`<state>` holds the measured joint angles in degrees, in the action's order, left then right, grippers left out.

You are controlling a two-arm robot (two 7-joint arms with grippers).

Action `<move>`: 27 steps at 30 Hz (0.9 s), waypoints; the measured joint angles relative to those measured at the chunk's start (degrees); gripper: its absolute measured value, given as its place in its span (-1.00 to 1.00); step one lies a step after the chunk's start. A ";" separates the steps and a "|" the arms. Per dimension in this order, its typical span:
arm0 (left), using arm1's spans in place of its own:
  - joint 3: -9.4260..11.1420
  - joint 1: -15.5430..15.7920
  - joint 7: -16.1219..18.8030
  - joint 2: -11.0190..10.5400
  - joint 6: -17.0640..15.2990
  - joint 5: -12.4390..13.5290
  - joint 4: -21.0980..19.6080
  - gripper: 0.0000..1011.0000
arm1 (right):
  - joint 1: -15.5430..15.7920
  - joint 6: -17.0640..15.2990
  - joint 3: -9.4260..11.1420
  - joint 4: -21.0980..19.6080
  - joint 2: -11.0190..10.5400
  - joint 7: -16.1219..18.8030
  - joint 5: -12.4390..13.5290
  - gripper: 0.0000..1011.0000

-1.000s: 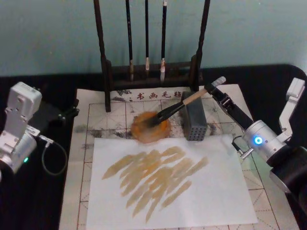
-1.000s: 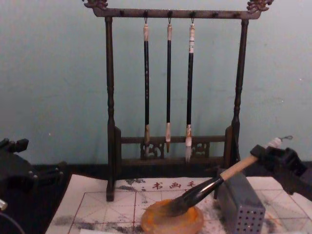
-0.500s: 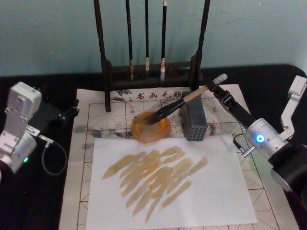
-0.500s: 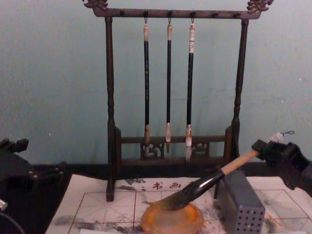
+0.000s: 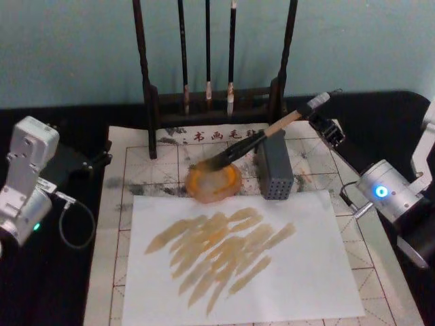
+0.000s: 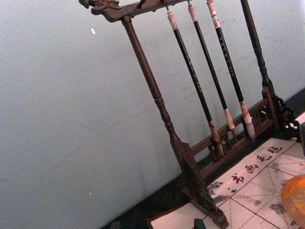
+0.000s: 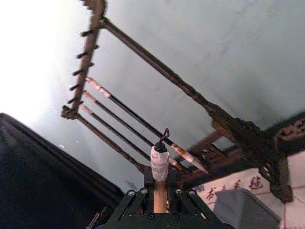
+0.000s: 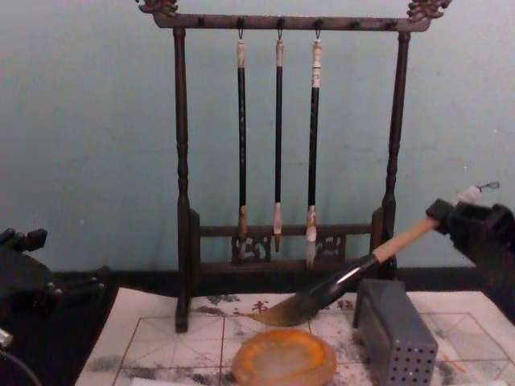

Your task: Pick up the brush from the inkstone, write on the paper, then place the brush back to its original position.

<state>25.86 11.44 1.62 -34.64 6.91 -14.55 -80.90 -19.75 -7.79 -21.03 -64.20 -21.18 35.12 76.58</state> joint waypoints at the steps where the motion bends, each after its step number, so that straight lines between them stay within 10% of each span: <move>1: 0.00 0.00 0.00 0.00 0.00 0.00 0.00 0.98 | 0.15 0.12 -0.10 -0.49 -0.30 -0.02 -0.02 -0.66; 27: 0.00 0.00 0.00 0.00 0.00 0.00 0.00 0.98 | -0.51 -0.81 -6.58 -6.94 -6.11 1.55 -2.21 -0.66</move>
<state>25.86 11.43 1.62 -34.65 6.91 -14.55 -80.90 -20.26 -8.60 -27.62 -71.14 -27.28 36.67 74.36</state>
